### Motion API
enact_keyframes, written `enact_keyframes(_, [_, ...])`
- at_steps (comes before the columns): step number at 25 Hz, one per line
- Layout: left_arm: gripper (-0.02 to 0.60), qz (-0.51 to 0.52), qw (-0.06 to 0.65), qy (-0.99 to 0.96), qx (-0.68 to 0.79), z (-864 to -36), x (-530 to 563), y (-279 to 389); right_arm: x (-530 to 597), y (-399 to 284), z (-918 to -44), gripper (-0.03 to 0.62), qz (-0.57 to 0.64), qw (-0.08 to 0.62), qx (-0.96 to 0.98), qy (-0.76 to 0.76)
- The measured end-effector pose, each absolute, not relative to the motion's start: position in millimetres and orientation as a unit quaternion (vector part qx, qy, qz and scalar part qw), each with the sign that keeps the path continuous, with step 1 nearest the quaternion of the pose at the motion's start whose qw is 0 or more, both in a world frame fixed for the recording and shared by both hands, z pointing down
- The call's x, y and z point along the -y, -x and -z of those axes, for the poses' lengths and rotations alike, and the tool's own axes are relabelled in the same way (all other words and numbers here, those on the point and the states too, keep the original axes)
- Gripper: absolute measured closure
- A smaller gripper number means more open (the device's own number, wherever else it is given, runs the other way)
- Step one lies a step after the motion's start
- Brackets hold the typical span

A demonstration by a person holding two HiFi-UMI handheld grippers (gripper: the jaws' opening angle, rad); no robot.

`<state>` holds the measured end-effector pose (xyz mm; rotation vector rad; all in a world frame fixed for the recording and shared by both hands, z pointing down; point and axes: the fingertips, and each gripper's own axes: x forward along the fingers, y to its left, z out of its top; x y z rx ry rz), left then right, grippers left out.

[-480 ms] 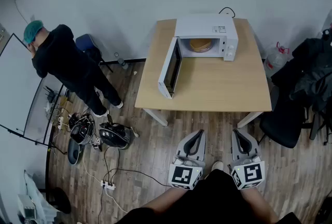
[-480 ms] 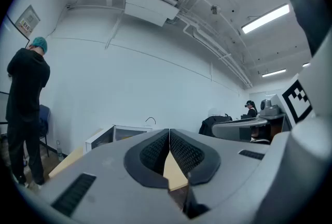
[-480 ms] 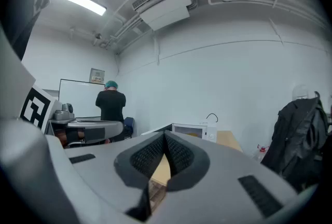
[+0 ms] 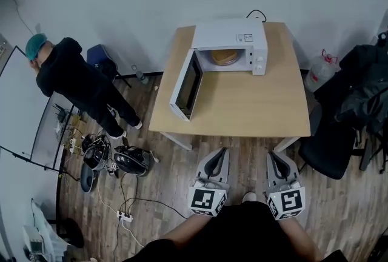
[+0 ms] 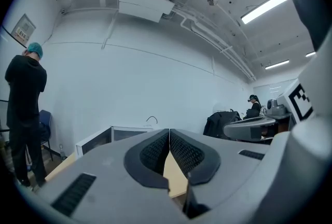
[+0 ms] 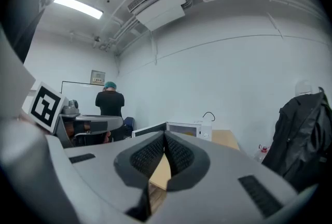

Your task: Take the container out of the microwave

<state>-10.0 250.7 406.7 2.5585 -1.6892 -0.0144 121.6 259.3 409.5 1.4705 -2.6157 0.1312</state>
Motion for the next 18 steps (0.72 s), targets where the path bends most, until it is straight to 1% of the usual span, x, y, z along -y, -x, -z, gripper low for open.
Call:
enact_keyframes(5, [0.568,-0.006,0.042,-0.82,0.571,-407,-232,2,-247,-147,-425,0.534,-0.046,0.077,0.873,-0.479])
enact_keyframes(9, [0.568,-0.026,0.027,-0.819,0.573,-410,-224,-2,-234,-163,-432,0.534,-0.058,0.07,0.866,-0.491])
enact_keyframes(11, [0.568,-0.028,0.031,-0.817,0.575,-414,-215,-2,-228,-169,-433,0.534,-0.053,0.066,0.863,-0.497])
enact_keyframes(18, [0.568,-0.027,0.043,-0.819,0.571,-434,-183,5,-205,-158,-453,0.534,-0.062,0.084,0.864,-0.492])
